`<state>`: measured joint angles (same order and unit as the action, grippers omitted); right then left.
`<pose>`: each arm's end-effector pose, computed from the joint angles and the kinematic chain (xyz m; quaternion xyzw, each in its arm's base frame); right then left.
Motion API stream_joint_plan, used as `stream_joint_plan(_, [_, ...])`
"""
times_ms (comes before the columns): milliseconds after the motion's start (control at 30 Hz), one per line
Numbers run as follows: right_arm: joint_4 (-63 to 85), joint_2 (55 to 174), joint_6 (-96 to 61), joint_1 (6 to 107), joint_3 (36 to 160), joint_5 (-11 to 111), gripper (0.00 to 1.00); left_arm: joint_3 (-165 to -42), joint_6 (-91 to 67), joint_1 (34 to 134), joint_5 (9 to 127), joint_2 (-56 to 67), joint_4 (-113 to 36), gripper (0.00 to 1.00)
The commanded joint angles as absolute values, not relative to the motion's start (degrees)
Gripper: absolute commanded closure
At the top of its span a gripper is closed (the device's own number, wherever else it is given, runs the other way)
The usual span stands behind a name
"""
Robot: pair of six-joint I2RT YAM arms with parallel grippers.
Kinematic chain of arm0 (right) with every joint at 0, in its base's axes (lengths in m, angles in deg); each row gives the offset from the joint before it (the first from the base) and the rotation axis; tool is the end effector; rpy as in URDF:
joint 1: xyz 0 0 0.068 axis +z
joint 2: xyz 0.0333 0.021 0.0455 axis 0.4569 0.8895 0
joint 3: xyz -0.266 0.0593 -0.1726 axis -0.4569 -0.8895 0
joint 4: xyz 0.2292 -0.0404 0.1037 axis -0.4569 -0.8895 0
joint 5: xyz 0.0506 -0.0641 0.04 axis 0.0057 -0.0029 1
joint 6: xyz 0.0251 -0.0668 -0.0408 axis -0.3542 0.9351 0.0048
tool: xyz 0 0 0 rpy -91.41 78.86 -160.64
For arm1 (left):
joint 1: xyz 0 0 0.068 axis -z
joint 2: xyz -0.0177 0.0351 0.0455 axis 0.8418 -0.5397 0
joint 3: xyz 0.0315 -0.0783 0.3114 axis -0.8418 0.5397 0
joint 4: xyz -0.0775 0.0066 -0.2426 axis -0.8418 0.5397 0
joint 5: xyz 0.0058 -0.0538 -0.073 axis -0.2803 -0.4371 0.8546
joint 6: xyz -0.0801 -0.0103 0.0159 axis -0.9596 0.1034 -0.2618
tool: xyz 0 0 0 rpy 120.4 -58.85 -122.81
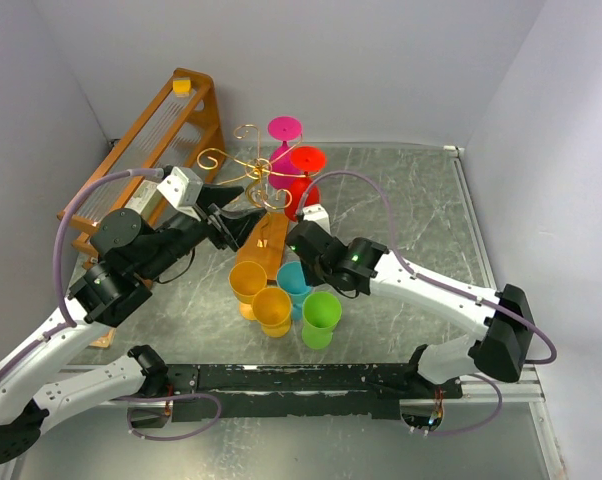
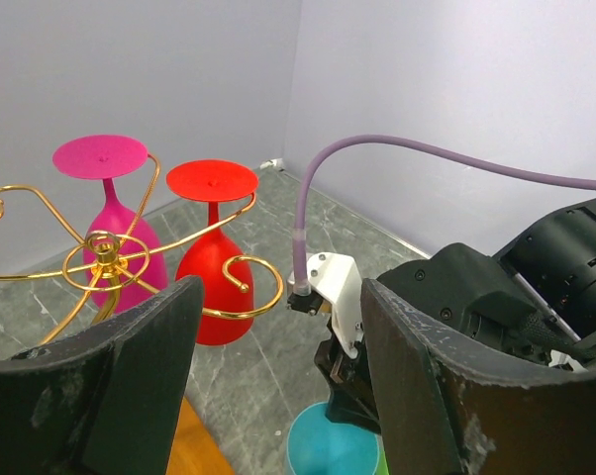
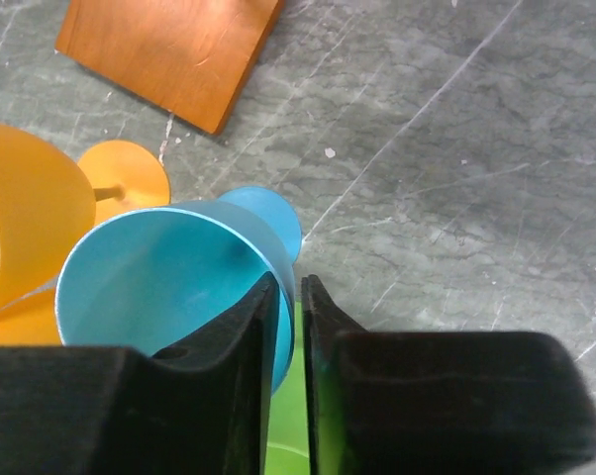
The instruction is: Place the wine glass upside down on the wine glass rack
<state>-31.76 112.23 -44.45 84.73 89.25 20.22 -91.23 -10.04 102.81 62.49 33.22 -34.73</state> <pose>0.1757 0.2266 0.3164 -0.1390 0.9281 0.0835 0.3352 0.1182 -0.1252 0.4809 0.2131 0.6033 -0.3706 0.6733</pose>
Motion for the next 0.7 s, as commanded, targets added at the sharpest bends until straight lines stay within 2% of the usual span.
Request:
stream_joint_plan(0, [-31.11, 113.49, -43.47, 85.35, 91.76, 16.29, 0.89, -93.72, -9.85, 102.92, 62.16, 33.20, -34.82, 0.25])
stream_joint_plan(167, [-31.76, 112.39, -43.12, 85.59, 92.56, 14.46, 1.00, -93.64, -9.82, 102.95, 61.83, 33.34, -34.95, 0.25])
stream_joint_plan(500, [-34.31, 104.95, -45.17, 85.64, 92.29, 5.65, 1.00, -93.55, -10.29, 102.95, 61.76, 33.09, -34.94, 0.24])
stream_joint_plan(667, [-34.08, 99.02, -47.15, 85.64, 90.77, 1.50, 1.00, -93.55, -11.17, 102.94, 61.18, 32.88, -35.22, 0.18])
